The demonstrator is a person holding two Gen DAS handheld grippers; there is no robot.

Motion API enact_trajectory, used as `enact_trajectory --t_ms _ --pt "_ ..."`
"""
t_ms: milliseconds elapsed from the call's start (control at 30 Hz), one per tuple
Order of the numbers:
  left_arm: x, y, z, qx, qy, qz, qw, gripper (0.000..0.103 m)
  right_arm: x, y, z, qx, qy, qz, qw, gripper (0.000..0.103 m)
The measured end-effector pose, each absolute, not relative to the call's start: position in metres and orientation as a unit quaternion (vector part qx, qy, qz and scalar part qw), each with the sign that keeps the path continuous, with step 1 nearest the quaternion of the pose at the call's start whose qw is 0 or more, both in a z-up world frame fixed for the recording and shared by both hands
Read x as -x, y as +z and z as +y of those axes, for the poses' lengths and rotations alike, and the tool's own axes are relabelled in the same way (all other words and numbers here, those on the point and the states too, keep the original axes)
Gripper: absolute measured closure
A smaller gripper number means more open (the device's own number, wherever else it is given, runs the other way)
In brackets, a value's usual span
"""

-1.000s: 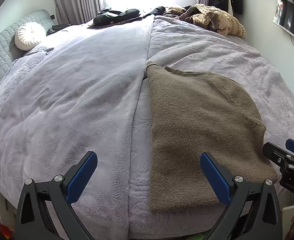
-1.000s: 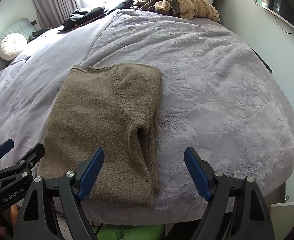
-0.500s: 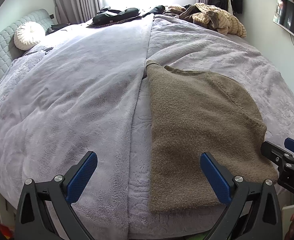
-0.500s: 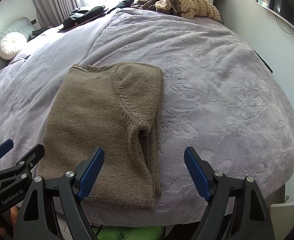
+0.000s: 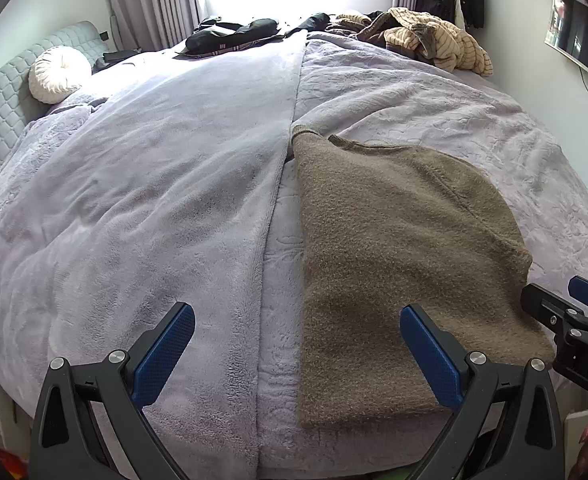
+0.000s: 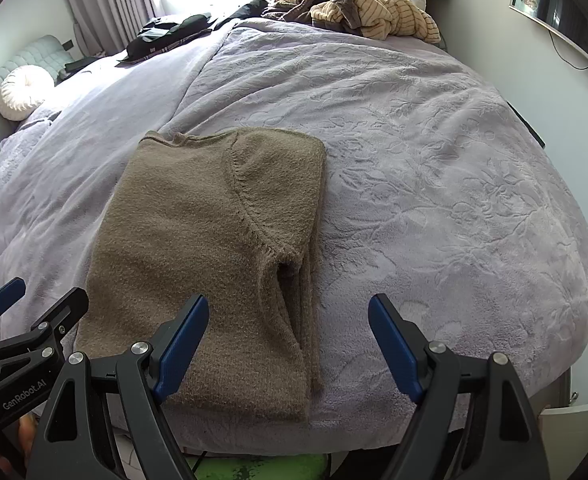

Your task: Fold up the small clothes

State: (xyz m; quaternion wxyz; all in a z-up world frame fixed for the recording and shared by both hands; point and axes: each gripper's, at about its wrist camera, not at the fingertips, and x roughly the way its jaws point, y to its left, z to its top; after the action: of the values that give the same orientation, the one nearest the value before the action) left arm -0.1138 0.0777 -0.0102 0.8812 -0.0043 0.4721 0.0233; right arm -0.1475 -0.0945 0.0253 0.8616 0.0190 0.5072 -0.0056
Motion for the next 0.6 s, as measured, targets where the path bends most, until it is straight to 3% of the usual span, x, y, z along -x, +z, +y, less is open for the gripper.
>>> enact_trajectory --t_ms 600 --pt "0.1133 -0.0085 0.0744 -0.003 0.024 0.474 0.88 0.0 0.1485 0.0257 -0.0938 -0.019 -0.007 0.506 0.862 0.019"
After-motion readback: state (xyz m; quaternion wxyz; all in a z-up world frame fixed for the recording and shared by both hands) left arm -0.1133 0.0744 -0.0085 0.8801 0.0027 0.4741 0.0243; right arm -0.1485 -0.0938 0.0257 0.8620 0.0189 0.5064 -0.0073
